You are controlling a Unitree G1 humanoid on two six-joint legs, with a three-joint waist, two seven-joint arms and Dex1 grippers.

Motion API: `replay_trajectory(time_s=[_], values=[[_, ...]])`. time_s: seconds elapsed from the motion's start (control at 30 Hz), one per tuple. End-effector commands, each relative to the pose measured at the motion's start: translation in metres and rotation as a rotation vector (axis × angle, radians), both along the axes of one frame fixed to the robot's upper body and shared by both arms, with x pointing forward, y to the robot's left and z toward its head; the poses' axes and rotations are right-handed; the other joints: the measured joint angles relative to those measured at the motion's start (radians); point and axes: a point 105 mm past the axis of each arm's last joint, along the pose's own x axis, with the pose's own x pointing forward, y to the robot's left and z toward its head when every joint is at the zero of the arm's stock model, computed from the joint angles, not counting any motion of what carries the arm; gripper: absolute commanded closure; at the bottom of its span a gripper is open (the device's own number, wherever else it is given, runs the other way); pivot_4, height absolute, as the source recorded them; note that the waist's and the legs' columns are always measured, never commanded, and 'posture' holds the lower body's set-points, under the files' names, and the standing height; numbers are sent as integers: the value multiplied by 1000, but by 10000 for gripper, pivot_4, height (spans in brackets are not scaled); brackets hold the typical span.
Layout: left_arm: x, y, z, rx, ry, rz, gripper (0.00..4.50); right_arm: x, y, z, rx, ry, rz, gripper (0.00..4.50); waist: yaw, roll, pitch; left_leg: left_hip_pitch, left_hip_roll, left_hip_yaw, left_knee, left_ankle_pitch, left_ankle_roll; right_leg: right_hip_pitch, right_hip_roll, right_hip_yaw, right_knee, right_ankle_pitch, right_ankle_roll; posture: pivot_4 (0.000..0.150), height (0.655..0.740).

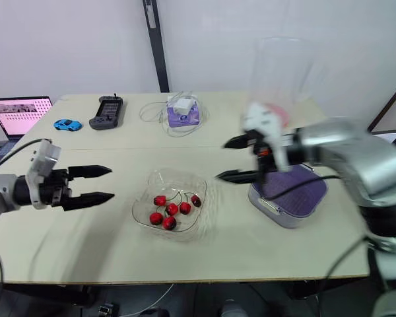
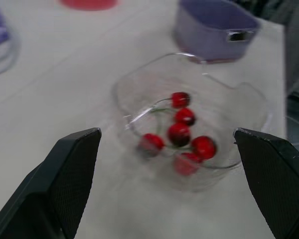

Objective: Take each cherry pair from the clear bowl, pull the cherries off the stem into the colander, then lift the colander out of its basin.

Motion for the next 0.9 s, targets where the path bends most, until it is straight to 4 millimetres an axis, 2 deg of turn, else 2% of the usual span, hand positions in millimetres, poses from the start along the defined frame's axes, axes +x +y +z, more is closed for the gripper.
replay_trajectory(time_s=[0.03,0.1,0.2,0.5,0.57,0.67,0.9], values=[[-7,0,12,-13,-49,5,0,22,25,-3,-20,-43,-83,506,2,0,0,-3,-1,0,1,0,0,-3,-1,0,0,0,0,1500,7332],[-9,1,12,-27,-49,10,0,23,48,-13,-47,-27,-75,506,3,-1,0,-10,-2,0,4,1,-2,-10,-2,0,3,0,0,1500,7332],[-12,6,10,-11,-57,25,0,20,69,-37,-131,21,-61,506,1,-1,0,-10,-2,-1,4,1,-2,-10,-3,-1,5,0,0,1500,7332],[-19,12,1,19,-58,22,0,28,90,-70,-211,67,-126,506,-3,-1,-1,-9,-2,-1,4,2,-3,-12,-2,-1,10,0,0,1500,7332],[-24,10,1,29,-53,1,0,27,94,-76,-217,90,-136,6358,-4,-1,-1,-9,-2,-1,4,2,-3,-12,-2,-1,11,0,0,1500,7332],[-27,9,5,16,-52,-1,0,26,96,-84,-238,99,-136,18076,-3,-1,-1,-9,-2,-1,4,2,-3,-14,-2,-1,13,0,0,1500,7332],[-26,13,4,25,-47,11,0,17,105,-95,-236,140,-102,18076,-4,-1,-1,-9,-2,-1,4,2,-3,-13,-2,-1,13,0,0,1500,7332]])
